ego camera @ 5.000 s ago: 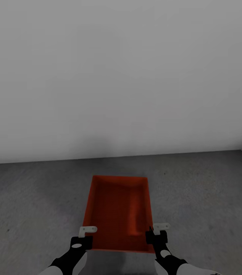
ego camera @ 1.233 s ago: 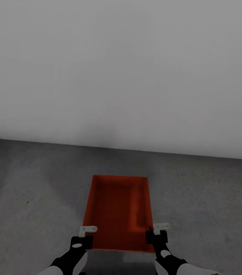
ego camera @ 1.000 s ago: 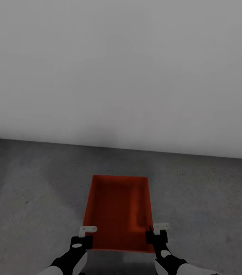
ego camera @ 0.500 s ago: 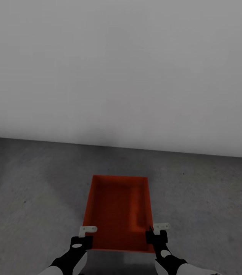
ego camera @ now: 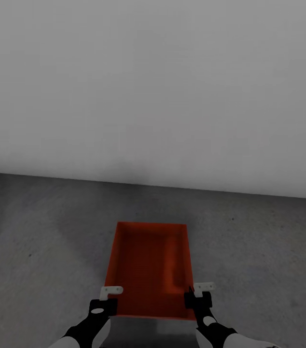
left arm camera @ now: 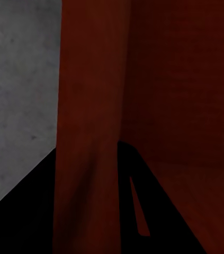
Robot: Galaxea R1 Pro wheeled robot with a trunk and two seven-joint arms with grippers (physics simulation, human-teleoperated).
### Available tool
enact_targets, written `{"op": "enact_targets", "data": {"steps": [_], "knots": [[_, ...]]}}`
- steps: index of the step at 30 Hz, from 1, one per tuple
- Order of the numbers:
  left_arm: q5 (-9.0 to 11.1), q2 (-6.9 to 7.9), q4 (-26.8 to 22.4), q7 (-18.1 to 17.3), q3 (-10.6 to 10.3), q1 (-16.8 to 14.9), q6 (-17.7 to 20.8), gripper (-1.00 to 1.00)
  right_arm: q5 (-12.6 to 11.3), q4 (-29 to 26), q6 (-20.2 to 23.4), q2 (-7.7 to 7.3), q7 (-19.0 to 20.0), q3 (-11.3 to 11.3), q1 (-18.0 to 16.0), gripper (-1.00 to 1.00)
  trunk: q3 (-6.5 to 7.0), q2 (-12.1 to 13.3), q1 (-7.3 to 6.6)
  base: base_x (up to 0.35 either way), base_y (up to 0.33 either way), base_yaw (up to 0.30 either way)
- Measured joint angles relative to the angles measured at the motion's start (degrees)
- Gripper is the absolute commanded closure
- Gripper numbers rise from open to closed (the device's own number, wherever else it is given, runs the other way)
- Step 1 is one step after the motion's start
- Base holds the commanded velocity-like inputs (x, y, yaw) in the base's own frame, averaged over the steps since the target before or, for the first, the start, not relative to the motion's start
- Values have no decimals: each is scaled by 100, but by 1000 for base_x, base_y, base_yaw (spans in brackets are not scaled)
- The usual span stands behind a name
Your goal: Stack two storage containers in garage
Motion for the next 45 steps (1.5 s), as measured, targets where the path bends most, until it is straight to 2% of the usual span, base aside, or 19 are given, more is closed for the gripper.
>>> {"op": "enact_targets", "data": {"steps": [12, 45], "knots": [[2, 1, -1, 0, -2, 0, 1, 100, -5, -1, 1, 0, 0, 4, 0, 100, 0, 0, 0, 0, 0, 0], [2, 0, 7, 0, 1, 0, 2, 100, 7, 0, 9, 0, 1, -4, 0, 100, -592, -1322, 724, 0, 0, 0]]}}
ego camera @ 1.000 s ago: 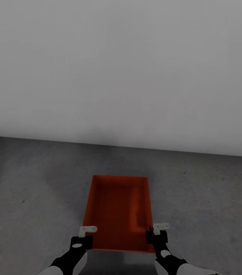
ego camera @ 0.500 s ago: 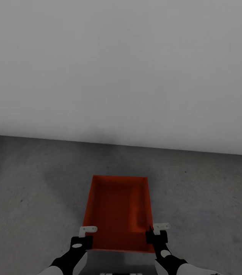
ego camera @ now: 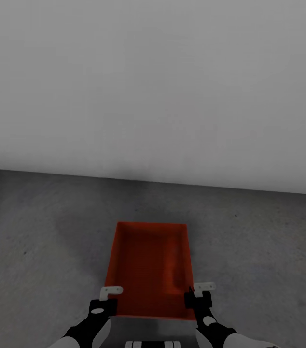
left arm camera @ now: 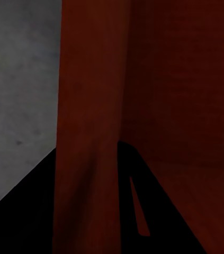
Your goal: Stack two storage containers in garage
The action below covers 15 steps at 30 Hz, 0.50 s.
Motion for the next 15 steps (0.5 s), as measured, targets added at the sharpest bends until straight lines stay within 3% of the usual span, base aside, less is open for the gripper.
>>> {"op": "enact_targets", "data": {"steps": [15], "knots": [[-2, 0, -7, 0, -2, 0, -4, 100, -8, 0, -11, 0, -1, 5, 0, 100, -1, -1, 1, 0, 0, 0]]}}
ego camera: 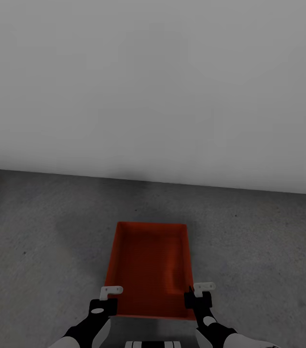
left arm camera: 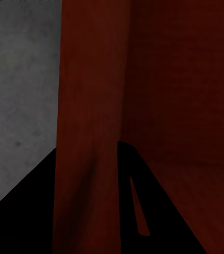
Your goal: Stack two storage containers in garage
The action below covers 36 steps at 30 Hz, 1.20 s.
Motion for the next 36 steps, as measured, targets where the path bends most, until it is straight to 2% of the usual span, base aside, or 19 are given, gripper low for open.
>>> {"op": "enact_targets", "data": {"steps": [9, 18, 36], "knots": [[0, 0, 0, 0, 0, 0, -1, 100, 0, 0, -1, 0, 0, 0, 0, 100, 0, 0, 0, 0, 0, 0], [1, 0, 2, 0, 0, 0, 2, 100, 0, 0, 5, 0, 0, 0, 0, 100, -161, -360, 197, 0, 0, 0], [1, 0, -2, 0, -2, 0, 1, 100, -3, 0, -2, 0, 0, 1, 0, 100, -162, -361, 198, 0, 0, 0]]}}
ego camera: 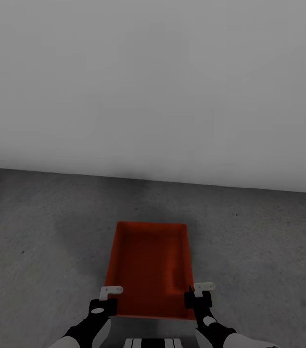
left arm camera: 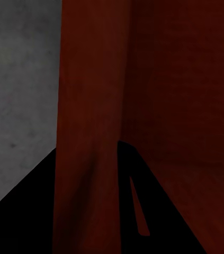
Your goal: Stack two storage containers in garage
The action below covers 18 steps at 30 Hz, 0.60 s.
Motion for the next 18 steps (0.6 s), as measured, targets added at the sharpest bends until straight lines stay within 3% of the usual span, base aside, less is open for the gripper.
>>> {"op": "enact_targets", "data": {"steps": [13, 18], "knots": [[3, 0, 5, 0, 1, 0, 1, 100, 2, -2, 9, 0, 0, 1, 0, 100, -215, -480, 263, 0, 0, 0], [0, 0, -1, 0, 0, 0, -2, 100, 0, 0, -2, 0, 0, 0, 0, 100, -215, -481, 264, 0, 0, 0]]}}
